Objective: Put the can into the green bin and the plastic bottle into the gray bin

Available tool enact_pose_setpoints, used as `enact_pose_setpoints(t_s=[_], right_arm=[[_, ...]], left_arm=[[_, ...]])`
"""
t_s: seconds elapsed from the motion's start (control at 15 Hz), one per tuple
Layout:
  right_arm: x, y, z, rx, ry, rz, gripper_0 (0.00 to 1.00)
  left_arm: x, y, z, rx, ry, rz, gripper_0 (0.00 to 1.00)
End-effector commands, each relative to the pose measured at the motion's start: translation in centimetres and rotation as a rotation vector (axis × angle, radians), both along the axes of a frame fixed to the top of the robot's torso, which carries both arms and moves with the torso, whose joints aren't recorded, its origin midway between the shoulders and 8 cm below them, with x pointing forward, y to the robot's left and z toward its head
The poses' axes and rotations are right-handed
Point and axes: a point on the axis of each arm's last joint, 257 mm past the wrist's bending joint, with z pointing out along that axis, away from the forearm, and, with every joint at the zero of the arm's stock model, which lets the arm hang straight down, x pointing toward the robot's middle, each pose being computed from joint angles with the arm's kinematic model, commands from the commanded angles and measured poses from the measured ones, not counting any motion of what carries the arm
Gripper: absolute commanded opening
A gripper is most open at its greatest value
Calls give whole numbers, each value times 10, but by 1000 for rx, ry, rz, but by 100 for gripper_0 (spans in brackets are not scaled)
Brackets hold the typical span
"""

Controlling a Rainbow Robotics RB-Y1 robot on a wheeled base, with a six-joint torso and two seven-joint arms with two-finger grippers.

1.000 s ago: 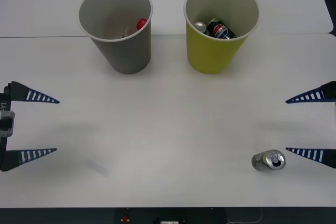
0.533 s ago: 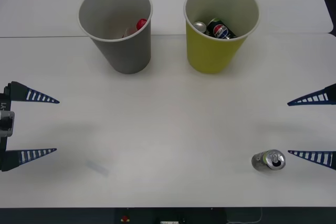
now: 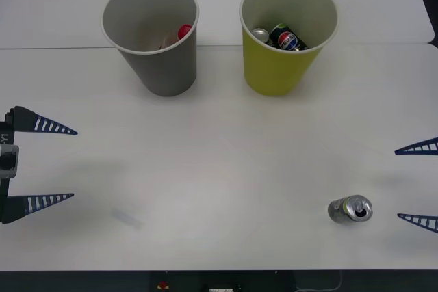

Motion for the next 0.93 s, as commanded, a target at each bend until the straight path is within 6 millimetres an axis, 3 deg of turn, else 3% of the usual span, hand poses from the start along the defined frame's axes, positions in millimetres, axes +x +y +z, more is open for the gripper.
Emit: enact_pose_setpoints(t_s=[0.07,0.4,0.93], right_arm=[[-12,-18,-10,26,-11,22,100],[-20,-41,-35,39,-68,17,100],[-19,-38,-84,150,-27,-35,100]], left_arm=[[0,0,0,0,0,0,100],[0,0,0,0,0,0,100],[0,0,0,0,0,0,100]])
